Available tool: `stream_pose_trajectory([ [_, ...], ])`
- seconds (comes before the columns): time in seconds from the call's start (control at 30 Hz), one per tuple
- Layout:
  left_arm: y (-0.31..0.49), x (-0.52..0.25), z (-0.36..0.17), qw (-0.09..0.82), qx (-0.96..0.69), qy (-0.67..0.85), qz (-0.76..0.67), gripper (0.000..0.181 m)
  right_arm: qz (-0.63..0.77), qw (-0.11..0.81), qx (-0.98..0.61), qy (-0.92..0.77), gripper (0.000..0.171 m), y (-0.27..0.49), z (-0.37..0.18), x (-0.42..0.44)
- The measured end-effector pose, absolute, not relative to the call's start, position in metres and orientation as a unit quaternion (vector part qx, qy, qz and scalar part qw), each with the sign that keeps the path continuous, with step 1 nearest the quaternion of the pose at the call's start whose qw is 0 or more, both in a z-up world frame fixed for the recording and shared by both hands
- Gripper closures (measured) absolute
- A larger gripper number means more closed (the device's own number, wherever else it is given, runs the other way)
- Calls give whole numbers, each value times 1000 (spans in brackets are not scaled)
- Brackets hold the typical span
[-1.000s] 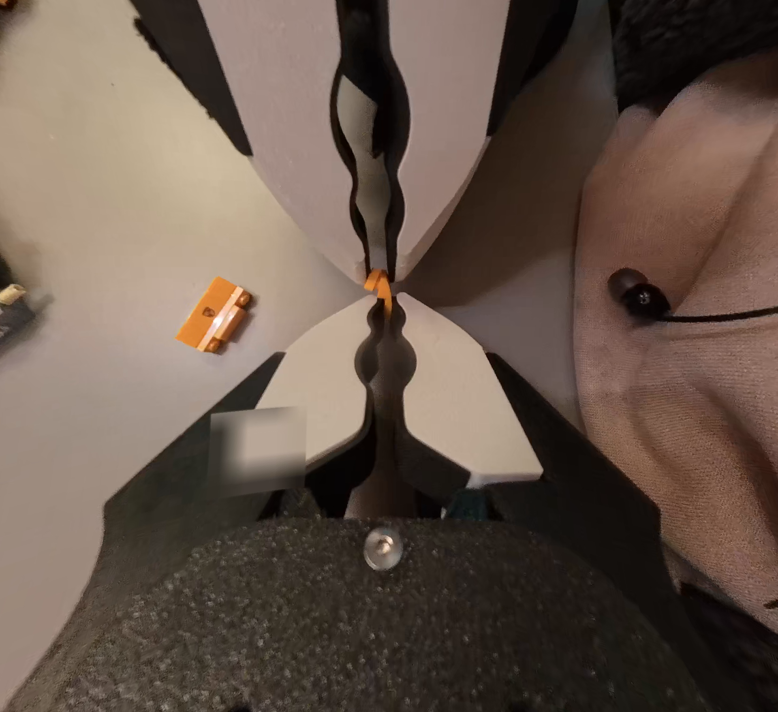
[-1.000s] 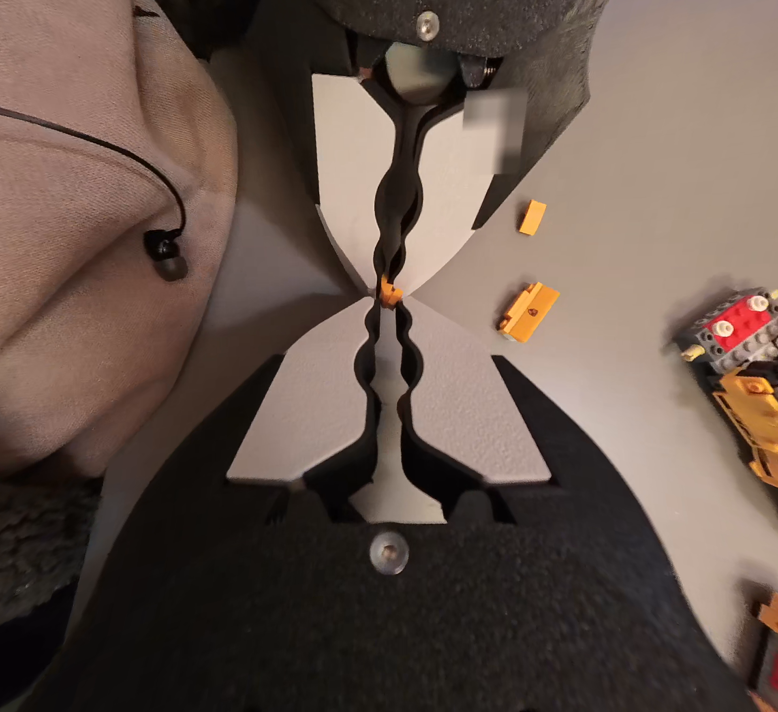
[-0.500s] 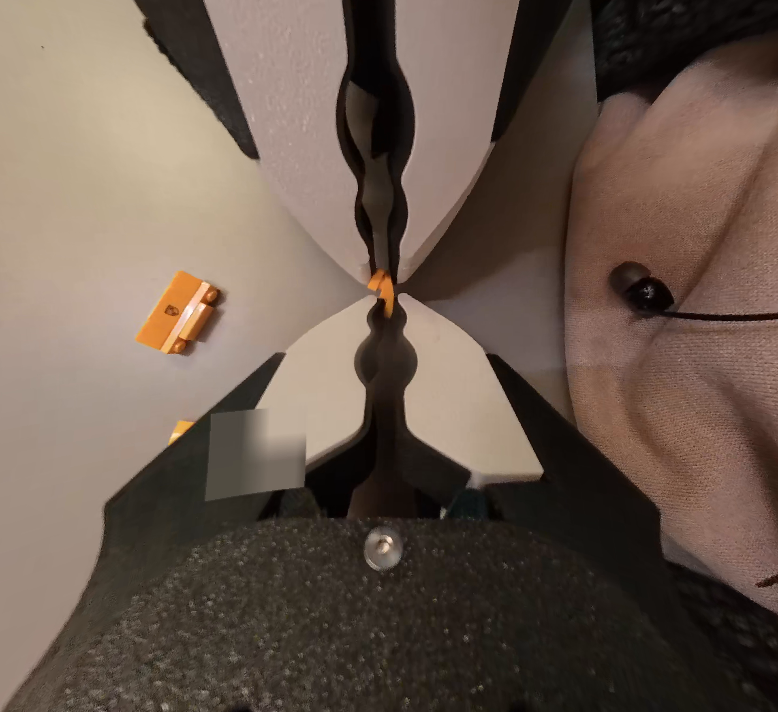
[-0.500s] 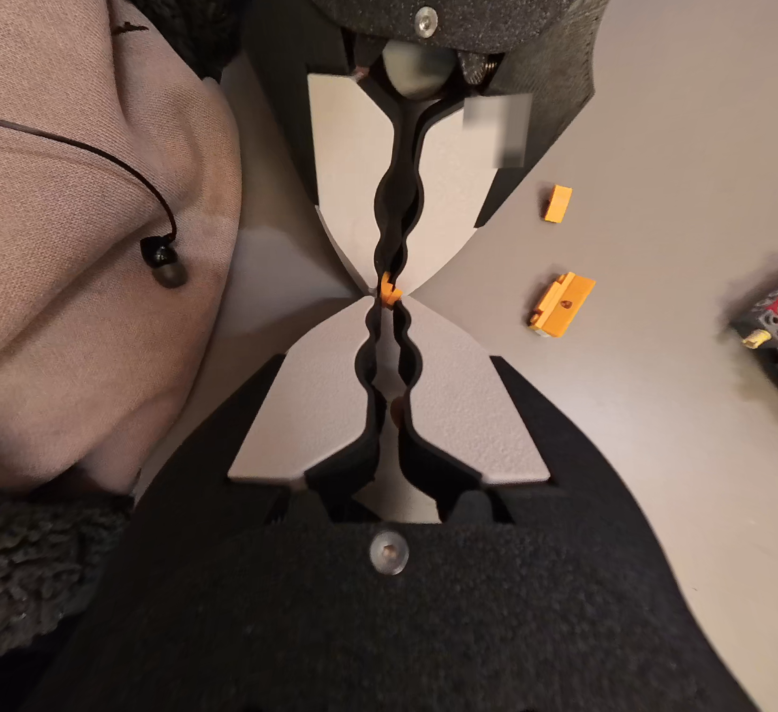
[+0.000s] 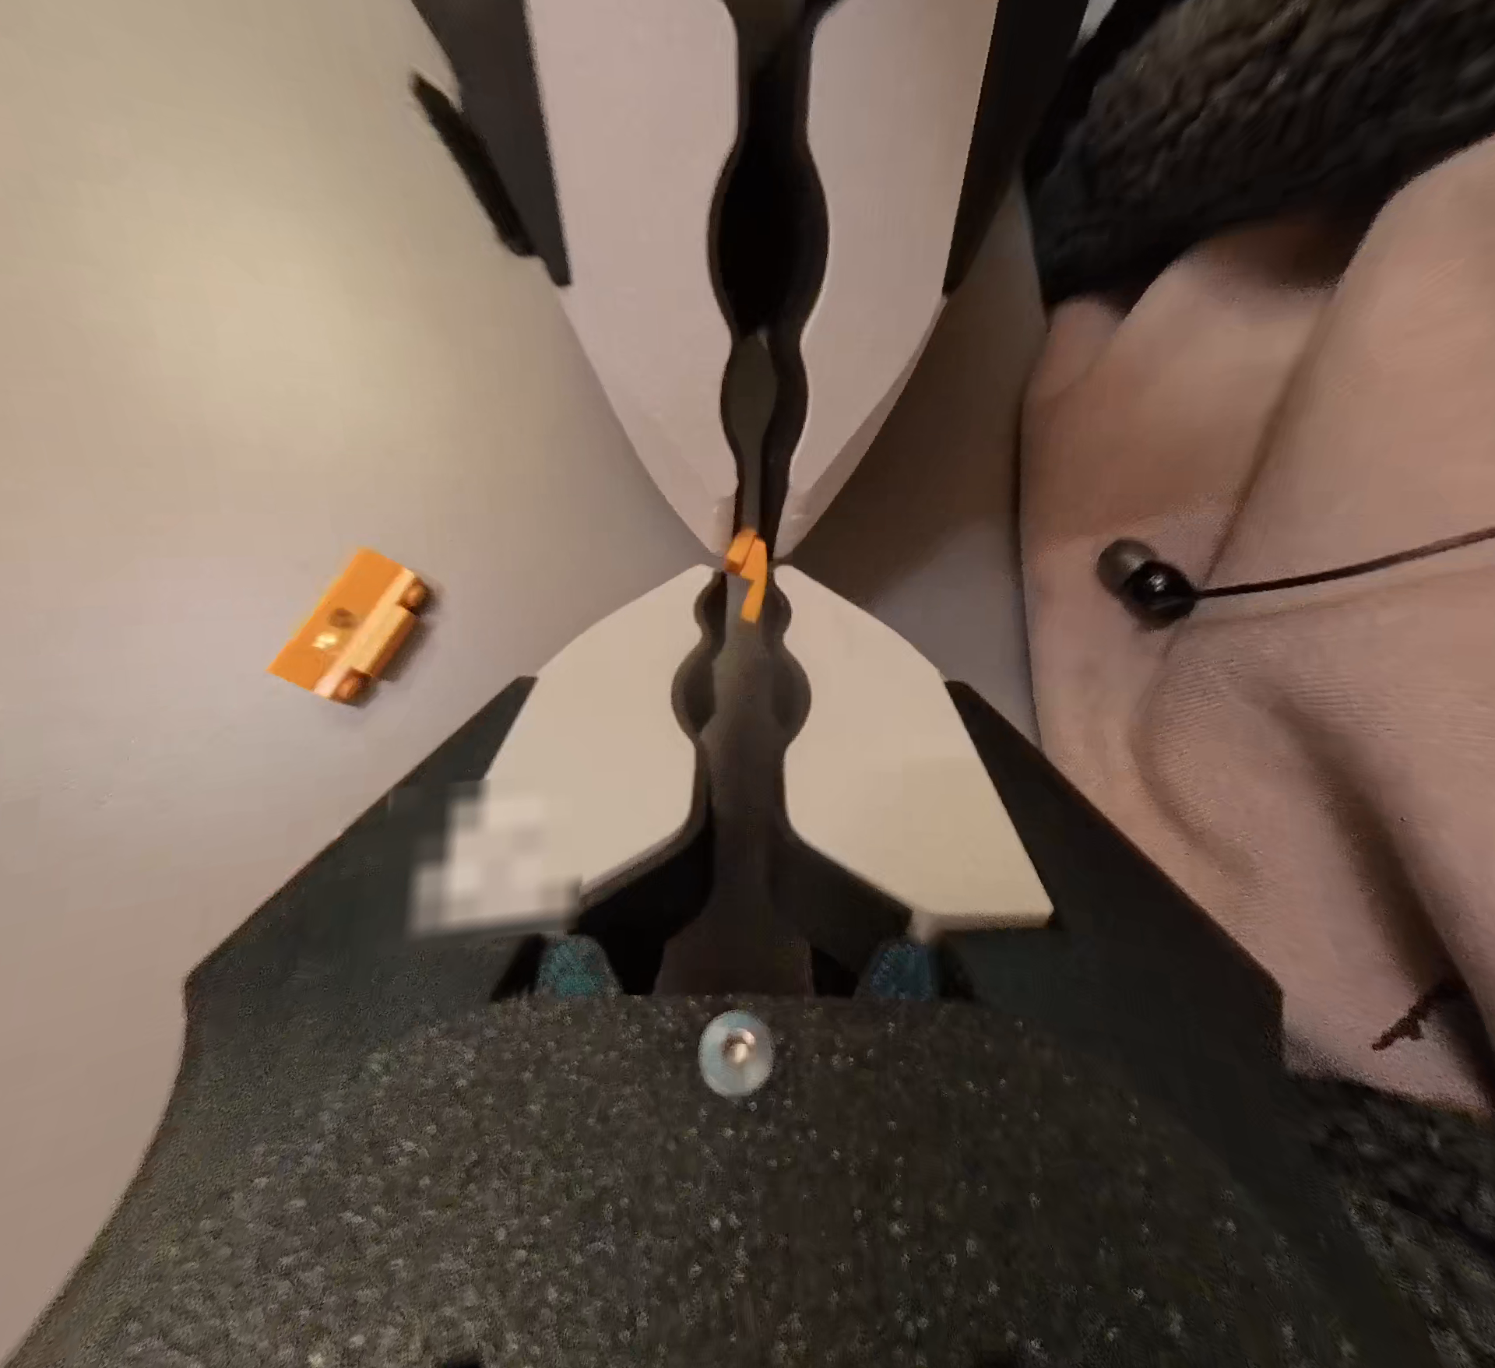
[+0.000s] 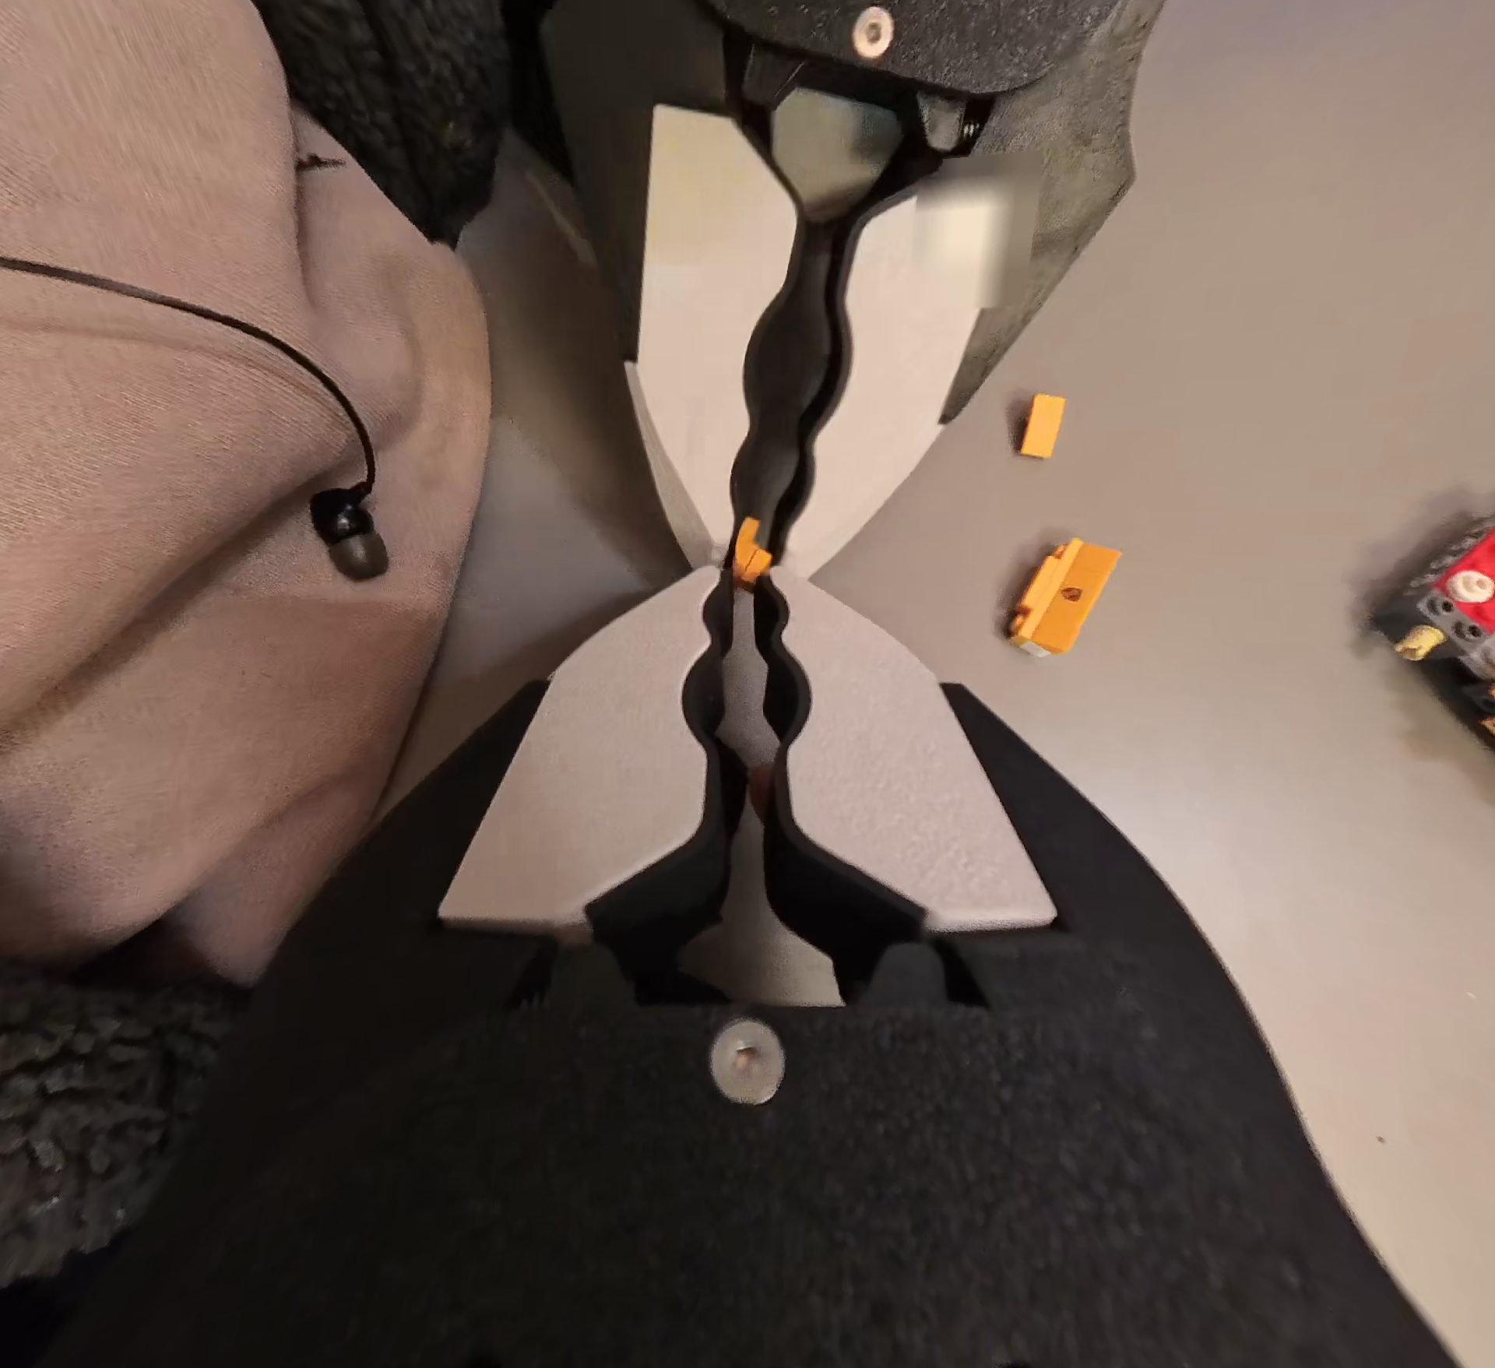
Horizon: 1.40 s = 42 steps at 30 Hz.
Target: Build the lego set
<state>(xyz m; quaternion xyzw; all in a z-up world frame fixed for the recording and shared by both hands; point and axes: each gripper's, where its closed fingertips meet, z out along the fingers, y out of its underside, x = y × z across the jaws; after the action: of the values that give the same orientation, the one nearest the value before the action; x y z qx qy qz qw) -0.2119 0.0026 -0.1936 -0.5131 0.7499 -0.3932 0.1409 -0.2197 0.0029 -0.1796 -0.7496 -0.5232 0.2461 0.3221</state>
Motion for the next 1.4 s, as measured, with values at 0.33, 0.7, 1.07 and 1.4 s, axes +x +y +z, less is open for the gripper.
stream_pose_trajectory([
  [0.33,13,-205,-149,198,-489,687,-500,176,226,456,-708,-489,166,16,-143,-213],
  [0.7,11,-205,-168,269,-450,767,-370,177,174,417,-724,-520,166,14,-160,-211],
  [1.07,21,-203,-165,357,-405,788,-296,177,281,367,-748,-477,156,20,-155,-209],
  [1.4,16,-205,-156,276,-464,729,-422,176,153,442,-700,-539,165,24,-148,-211],
])
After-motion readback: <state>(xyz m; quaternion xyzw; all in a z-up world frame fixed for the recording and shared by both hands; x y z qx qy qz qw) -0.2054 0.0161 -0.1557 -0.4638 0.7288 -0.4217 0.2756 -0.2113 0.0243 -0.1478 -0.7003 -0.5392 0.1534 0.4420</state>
